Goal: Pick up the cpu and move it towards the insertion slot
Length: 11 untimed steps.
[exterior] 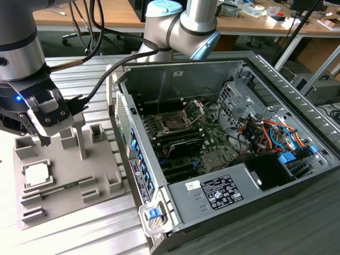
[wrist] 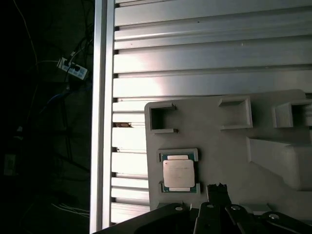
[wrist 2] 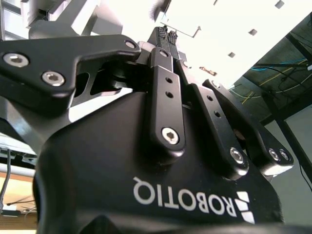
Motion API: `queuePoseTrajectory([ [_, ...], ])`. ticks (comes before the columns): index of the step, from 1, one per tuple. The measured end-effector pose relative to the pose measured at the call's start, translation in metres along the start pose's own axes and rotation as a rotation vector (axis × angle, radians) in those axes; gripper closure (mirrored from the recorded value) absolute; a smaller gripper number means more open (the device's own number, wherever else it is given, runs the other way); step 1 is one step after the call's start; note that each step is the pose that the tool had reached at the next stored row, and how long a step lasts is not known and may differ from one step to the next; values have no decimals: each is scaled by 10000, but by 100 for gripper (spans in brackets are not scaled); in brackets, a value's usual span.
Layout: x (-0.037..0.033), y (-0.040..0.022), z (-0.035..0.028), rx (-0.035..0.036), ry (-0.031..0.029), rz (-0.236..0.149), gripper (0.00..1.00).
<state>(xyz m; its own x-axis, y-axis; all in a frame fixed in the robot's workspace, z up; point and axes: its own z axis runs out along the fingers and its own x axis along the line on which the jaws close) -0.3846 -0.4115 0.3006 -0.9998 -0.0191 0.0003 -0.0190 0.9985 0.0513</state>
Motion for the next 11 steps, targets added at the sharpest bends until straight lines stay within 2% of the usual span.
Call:
queuePoseTrajectory([
  [11,1,-15,26,0,0,0,89],
])
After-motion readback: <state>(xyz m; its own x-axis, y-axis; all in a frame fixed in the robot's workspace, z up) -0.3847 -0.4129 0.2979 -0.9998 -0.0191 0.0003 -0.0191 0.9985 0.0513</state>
